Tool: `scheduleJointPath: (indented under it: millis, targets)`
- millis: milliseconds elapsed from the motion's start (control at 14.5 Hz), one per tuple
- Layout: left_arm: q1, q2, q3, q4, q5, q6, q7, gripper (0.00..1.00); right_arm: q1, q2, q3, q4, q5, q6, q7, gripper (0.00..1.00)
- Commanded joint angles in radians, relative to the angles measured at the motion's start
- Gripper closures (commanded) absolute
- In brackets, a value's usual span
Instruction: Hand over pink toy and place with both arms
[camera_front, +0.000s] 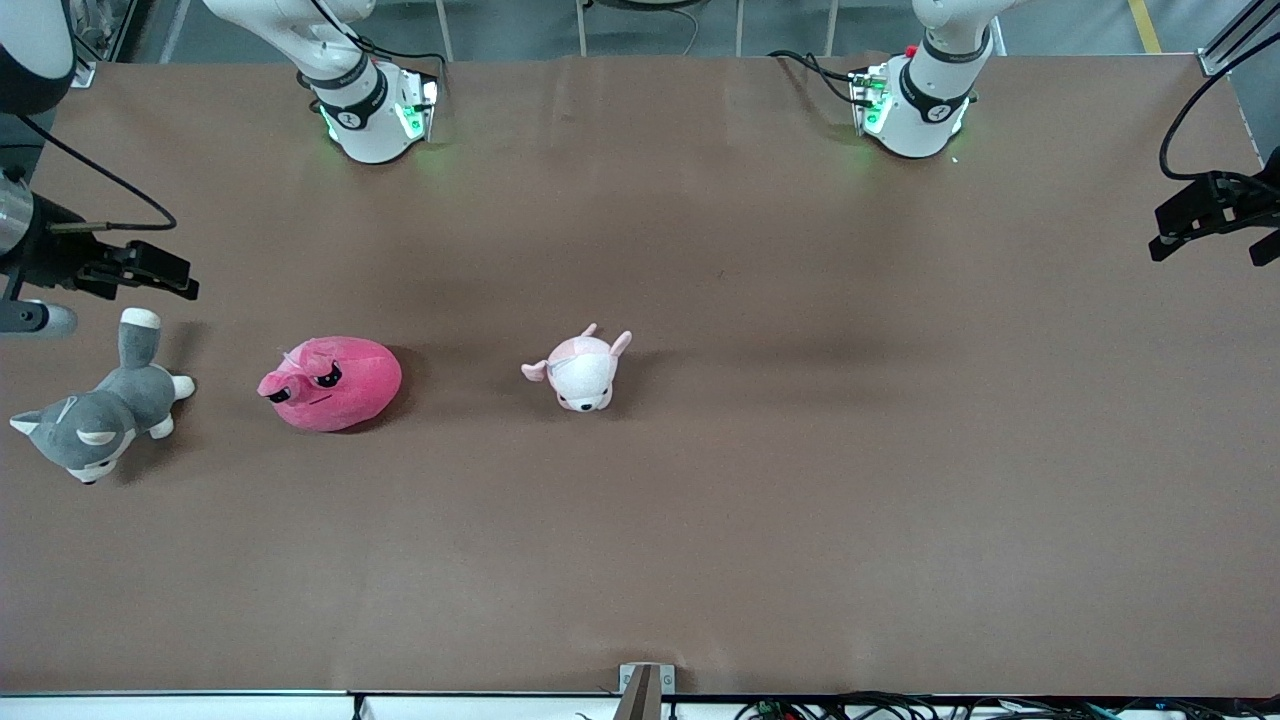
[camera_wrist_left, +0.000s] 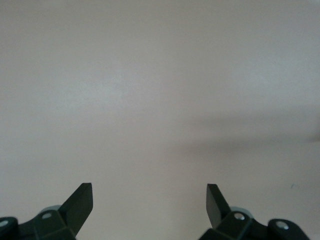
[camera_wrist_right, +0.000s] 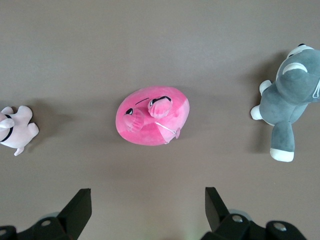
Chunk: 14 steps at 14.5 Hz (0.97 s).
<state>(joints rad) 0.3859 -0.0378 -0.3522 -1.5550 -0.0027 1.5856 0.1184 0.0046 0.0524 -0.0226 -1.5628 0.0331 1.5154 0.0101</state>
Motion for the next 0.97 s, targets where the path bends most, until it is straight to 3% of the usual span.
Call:
scheduleJointPath:
  millis: [0, 415, 898]
  targets:
    - [0.005, 0.022, 0.007, 0.050, -0.014, -0.004, 0.017, 0.00, 0.003, -0.048, 0.000, -0.029, -0.024, -0.014, 0.017, 0.00]
    - [-0.015, 0.036, 0.021, 0.053, -0.010, -0.004, 0.017, 0.00, 0.006, -0.106, 0.010, -0.028, -0.024, -0.061, 0.039, 0.00]
    - [-0.313, 0.036, 0.317, 0.053, -0.011, -0.019, 0.017, 0.00, 0.017, -0.111, 0.015, 0.021, -0.022, -0.109, 0.036, 0.00]
